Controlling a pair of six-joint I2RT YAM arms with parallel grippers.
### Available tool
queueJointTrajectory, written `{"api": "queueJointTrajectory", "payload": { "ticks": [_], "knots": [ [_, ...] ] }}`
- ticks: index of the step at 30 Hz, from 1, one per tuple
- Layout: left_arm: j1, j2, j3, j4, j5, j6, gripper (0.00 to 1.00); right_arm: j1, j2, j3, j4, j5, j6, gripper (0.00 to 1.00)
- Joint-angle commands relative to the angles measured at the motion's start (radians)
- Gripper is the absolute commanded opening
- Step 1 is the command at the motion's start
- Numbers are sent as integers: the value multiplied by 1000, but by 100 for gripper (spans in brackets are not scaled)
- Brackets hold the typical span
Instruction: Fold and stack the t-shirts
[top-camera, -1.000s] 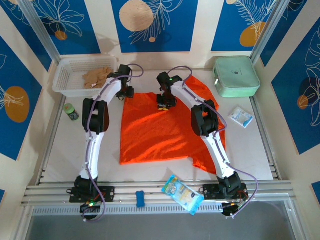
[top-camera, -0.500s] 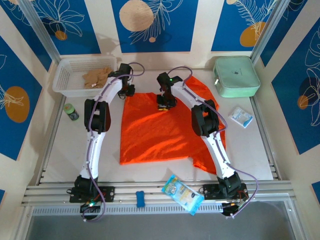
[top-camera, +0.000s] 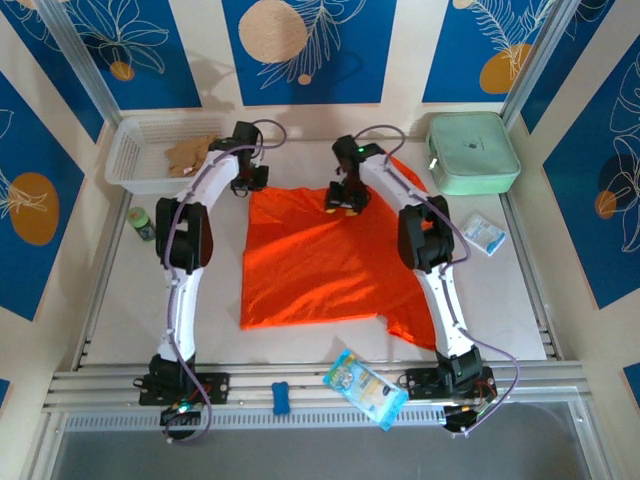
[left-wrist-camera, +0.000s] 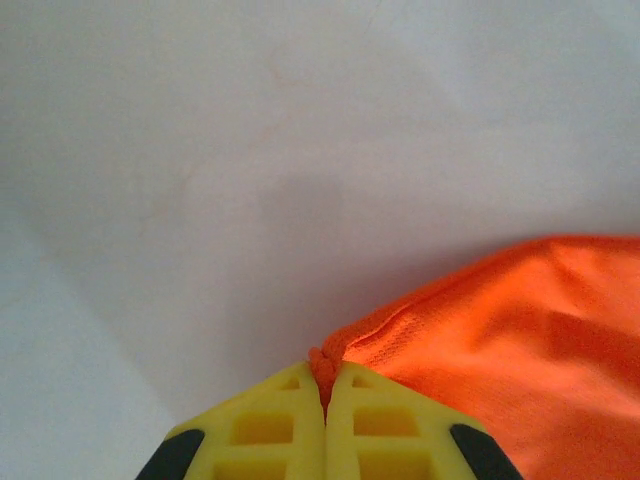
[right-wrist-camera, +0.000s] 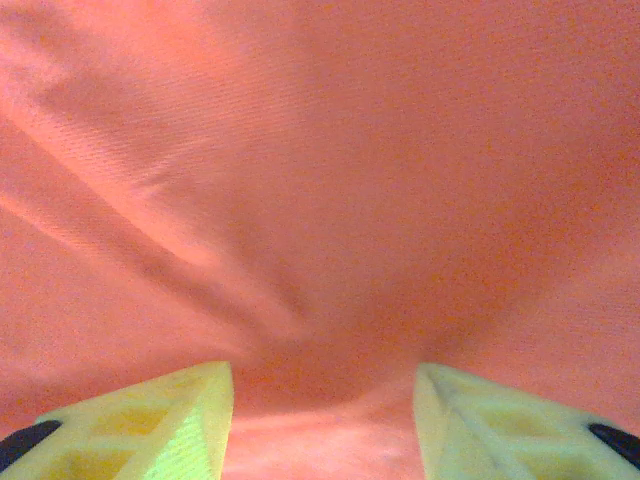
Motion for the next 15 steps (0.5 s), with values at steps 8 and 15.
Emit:
{"api": "queueJointTrajectory", "payload": {
  "ticks": [8, 15],
  "knots": [
    [-7, -191, -160, 65, -44, -32, 0, -199, -11, 86, -43, 165, -181, 54],
    [-8, -163, -122, 45, -82, -28, 0, -273, 95, 206, -22, 284, -266, 55]
  ]
}}
